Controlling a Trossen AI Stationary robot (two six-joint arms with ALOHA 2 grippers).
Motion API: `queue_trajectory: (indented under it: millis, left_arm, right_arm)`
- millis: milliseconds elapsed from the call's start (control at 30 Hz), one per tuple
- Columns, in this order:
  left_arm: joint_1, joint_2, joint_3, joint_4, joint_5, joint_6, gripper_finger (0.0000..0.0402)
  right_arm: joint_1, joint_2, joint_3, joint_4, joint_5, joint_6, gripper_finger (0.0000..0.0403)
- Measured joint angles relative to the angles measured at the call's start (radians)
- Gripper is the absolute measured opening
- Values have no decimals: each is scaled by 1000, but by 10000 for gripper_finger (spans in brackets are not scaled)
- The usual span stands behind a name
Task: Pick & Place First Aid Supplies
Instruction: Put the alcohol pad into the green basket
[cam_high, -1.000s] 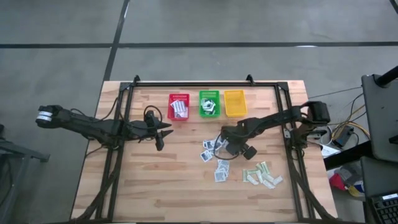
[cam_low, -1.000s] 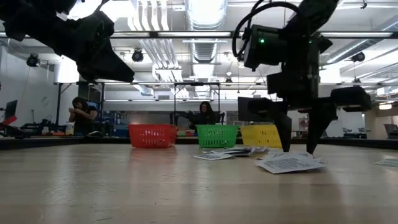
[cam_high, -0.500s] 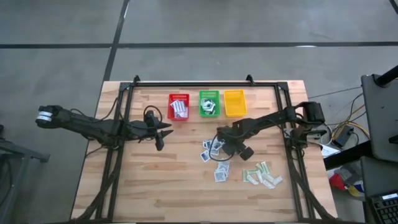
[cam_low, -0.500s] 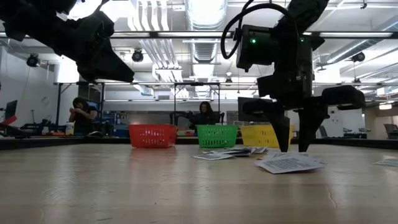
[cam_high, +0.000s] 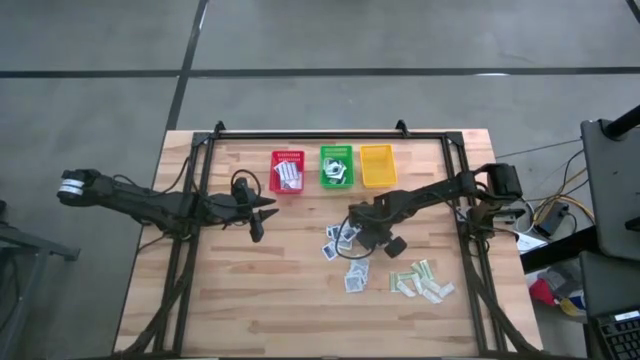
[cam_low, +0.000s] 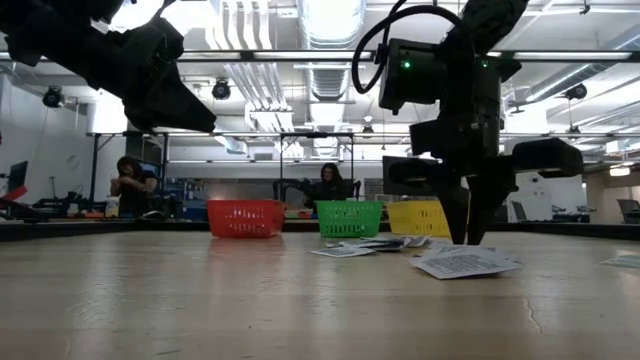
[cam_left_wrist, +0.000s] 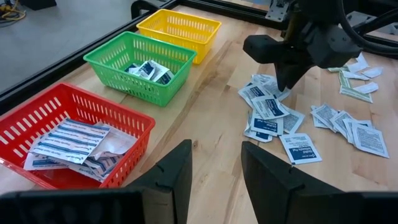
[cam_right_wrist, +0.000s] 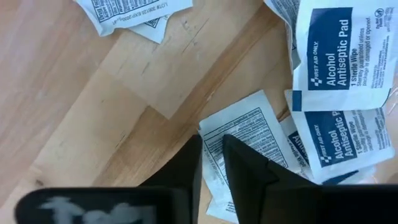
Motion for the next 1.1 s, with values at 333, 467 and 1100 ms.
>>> queue_trajectory:
  millis: [333, 467, 1100]
  left_arm:
    - [0, 0, 0, 0, 0, 0, 133]
    - [0, 0, 0, -1, 0, 0, 133]
    - [0, 0, 0, -5, 0, 6, 133]
  right_arm:
    - [-1, -95, 70, -39, 3, 25, 23]
    - [-1, -119, 132, -98, -1, 29, 9]
    - [-2, -150, 156, -218, -109, 102, 21]
